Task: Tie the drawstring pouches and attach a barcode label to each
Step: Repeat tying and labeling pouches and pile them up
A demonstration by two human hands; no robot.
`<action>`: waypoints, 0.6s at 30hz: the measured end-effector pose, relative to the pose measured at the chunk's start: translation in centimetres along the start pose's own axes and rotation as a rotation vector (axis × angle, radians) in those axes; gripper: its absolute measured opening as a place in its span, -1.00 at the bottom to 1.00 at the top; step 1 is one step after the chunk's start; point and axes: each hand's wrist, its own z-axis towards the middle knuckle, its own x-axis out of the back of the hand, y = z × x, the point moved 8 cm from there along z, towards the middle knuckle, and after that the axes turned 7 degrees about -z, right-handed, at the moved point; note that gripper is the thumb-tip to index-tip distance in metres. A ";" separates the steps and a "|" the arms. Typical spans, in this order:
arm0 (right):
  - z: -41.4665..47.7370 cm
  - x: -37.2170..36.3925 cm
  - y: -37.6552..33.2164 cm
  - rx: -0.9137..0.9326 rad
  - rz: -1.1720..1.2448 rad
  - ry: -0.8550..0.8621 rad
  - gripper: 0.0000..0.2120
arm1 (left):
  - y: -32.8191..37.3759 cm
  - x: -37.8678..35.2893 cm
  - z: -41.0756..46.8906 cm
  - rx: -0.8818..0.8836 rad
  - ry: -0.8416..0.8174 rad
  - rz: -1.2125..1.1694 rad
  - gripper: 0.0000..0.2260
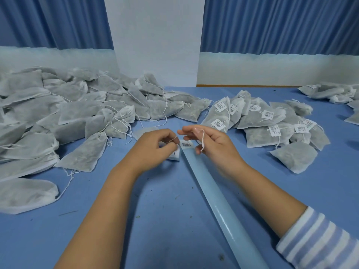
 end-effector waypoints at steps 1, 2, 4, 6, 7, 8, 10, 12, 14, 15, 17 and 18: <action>0.1 0.2 0.0 -0.009 0.031 0.004 -0.75 | -0.4 0.4 0.1 0.004 0.021 0.060 -0.92; 0.2 0.4 0.0 -0.016 0.062 0.012 -0.75 | -0.6 0.8 0.2 -0.005 0.047 0.141 -0.88; 0.3 0.7 0.0 -0.027 0.111 0.027 -0.75 | -0.8 1.9 0.4 -0.030 0.095 0.238 -0.89; 0.4 0.9 0.1 -0.040 0.172 0.029 -0.76 | -0.7 2.8 0.4 -0.053 0.140 0.252 -0.92; 0.4 1.0 0.1 -0.050 0.205 0.027 -0.77 | -0.6 3.2 0.3 -0.063 0.157 0.245 -0.90; 0.4 1.0 0.2 -0.062 0.238 0.026 -0.77 | -0.4 3.4 0.2 -0.075 0.167 0.241 -0.89; 0.5 1.2 0.5 -0.087 0.323 0.028 -0.77 | 0.0 3.6 0.0 -0.098 0.191 0.216 -0.89; 0.5 1.4 0.7 -0.107 0.390 0.042 -0.75 | 0.3 3.8 -0.2 -0.075 0.216 0.107 -0.91; 0.6 1.6 0.9 -0.124 0.430 0.052 -0.74 | 0.7 3.9 -0.4 -0.047 0.229 -0.007 -0.86; 0.6 1.6 1.0 -0.132 0.454 0.051 -0.73 | 1.0 4.0 -0.5 -0.047 0.229 -0.039 -0.82; 0.6 1.4 1.1 -0.150 0.495 0.032 -0.72 | 1.8 3.9 -0.6 -0.054 0.207 -0.084 -0.78; 0.6 1.2 1.1 -0.158 0.502 0.014 -0.71 | 2.2 3.8 -0.6 -0.056 0.186 -0.110 -0.77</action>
